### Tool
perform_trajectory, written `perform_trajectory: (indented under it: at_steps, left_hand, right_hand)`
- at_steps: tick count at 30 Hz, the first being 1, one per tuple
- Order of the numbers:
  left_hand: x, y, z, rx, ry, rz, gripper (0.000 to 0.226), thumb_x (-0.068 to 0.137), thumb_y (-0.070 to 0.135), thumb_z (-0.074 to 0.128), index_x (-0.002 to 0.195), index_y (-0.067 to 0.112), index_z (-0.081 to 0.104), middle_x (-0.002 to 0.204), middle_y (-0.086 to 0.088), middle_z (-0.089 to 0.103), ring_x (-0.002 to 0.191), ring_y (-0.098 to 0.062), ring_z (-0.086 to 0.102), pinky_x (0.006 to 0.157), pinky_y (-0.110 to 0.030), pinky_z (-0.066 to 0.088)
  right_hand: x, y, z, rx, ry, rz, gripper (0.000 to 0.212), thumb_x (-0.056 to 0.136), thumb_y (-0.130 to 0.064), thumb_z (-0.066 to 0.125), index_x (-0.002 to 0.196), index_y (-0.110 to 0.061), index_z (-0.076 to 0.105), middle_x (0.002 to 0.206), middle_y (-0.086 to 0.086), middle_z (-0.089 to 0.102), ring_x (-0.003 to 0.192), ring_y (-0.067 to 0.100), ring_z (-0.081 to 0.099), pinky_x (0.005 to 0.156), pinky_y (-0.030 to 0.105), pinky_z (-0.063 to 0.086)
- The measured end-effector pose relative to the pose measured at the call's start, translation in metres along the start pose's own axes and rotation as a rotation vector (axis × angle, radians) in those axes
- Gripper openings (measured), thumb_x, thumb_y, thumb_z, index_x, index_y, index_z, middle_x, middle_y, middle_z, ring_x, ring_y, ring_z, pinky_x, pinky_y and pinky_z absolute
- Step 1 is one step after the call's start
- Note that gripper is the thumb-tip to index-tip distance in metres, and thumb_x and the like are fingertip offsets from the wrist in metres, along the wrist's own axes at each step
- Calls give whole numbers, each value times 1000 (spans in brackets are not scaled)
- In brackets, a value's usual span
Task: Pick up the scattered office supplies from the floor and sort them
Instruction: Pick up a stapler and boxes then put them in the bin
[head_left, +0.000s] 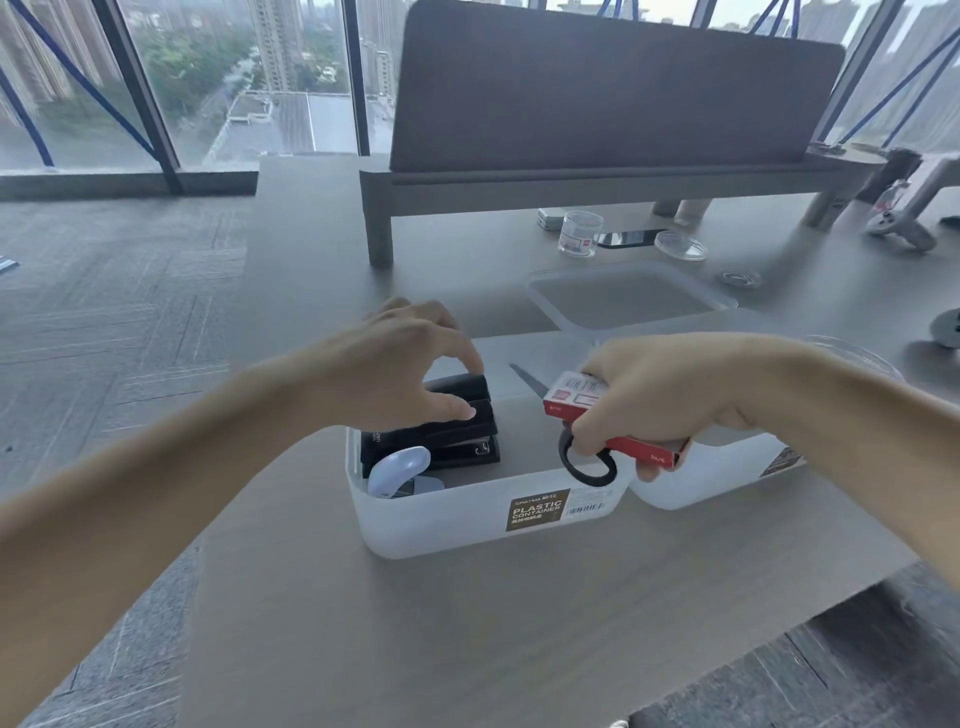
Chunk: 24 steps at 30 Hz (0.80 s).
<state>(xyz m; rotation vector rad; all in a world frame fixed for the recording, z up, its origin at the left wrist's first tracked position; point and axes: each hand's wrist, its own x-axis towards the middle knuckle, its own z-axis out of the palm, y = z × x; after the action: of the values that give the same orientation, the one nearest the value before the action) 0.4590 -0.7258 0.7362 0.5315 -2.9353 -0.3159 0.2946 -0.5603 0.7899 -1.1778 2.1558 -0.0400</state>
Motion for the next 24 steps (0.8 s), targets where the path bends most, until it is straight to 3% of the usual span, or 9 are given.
perform_trajectory:
  at_steps: [5, 9, 13, 17, 21, 24]
  left_hand:
    - [0, 2, 12, -6, 12, 9, 33, 86, 56, 65, 117, 44, 63, 125, 15, 52, 121, -15, 37, 102, -34, 34]
    - [0, 2, 17, -24, -10, 0, 34, 85, 56, 65, 117, 43, 64, 126, 15, 55, 121, -15, 38, 102, -35, 34]
    - [-1, 2, 19, -18, 5, 2, 34, 86, 54, 65, 118, 43, 63, 126, 17, 56, 120, -13, 37, 100, -35, 34]
    - [-1, 1, 22, -22, 29, 10, 34, 86, 54, 66, 117, 43, 64, 127, 16, 57, 120, -14, 38, 102, -38, 35]
    - [-3, 1, 23, -11, 44, 5, 33, 86, 53, 65, 118, 43, 63, 126, 16, 57, 121, -15, 38, 98, -36, 34]
    - [-2, 1, 23, -6, 44, -4, 34, 87, 52, 65, 120, 43, 63, 127, 15, 57, 122, -15, 39, 98, -35, 35]
  right_hand:
    - [9, -12, -6, -151, 91, -9, 32, 75, -25, 69, 98, -4, 67, 71, 9, 68, 57, 23, 61, 57, 29, 46]
    - [22, -21, -6, -274, 55, 19, 37, 74, -29, 70, 102, -6, 66, 79, 9, 67, 59, 24, 59, 56, 24, 44]
    - [35, -23, 4, -417, 77, 2, 27, 78, -32, 67, 97, -12, 63, 84, 4, 68, 57, 19, 61, 57, 23, 46]
    - [40, -28, 13, -526, 51, 17, 22, 78, -31, 66, 88, -12, 64, 75, 3, 64, 58, 21, 58, 55, 23, 40]
    - [38, -32, 0, -466, 195, -23, 24, 81, -31, 67, 90, -10, 62, 74, 6, 64, 62, 22, 62, 55, 26, 46]
    - [37, -26, -11, -230, 256, -72, 28, 79, -29, 71, 96, -9, 62, 84, 12, 71, 78, 27, 73, 75, 39, 60]
